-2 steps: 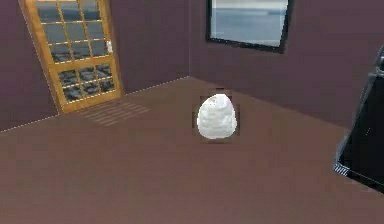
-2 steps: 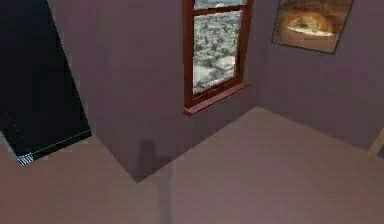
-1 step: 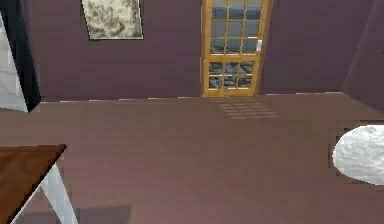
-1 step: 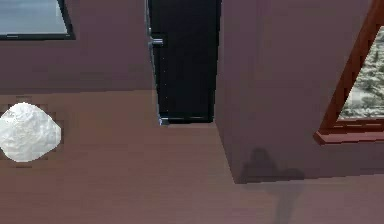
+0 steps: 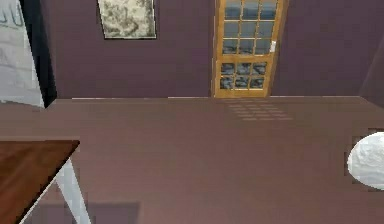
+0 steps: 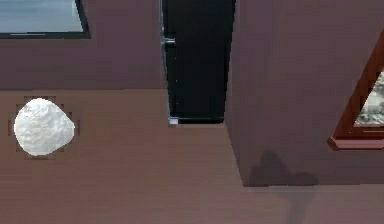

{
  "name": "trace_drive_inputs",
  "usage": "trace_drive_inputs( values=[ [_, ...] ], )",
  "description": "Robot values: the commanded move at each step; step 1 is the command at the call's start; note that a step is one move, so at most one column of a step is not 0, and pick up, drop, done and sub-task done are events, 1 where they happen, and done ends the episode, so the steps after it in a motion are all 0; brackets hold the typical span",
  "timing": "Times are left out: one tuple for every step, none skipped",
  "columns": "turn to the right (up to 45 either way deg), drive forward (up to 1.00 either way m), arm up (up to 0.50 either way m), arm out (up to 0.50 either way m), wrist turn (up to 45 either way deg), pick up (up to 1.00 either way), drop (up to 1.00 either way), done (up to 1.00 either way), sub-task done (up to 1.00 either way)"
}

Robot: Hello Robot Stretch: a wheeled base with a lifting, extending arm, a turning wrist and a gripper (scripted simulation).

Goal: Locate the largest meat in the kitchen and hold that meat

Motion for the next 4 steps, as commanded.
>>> trace_drive_inputs(
  values=[
    [0.0,1.0,0.0,0.0,0.0,0.0,0.0,0.0,0.0],
    [0.0,0.3,0.0,0.0,0.0,0.0,0.0,0.0,0.0],
    [-42.0,0.0,0.0,0.0,0.0,0.0,0.0,0.0,0.0],
    [0.0,0.45,0.0,0.0,0.0,0.0,0.0,0.0,0.0]
  ],
)
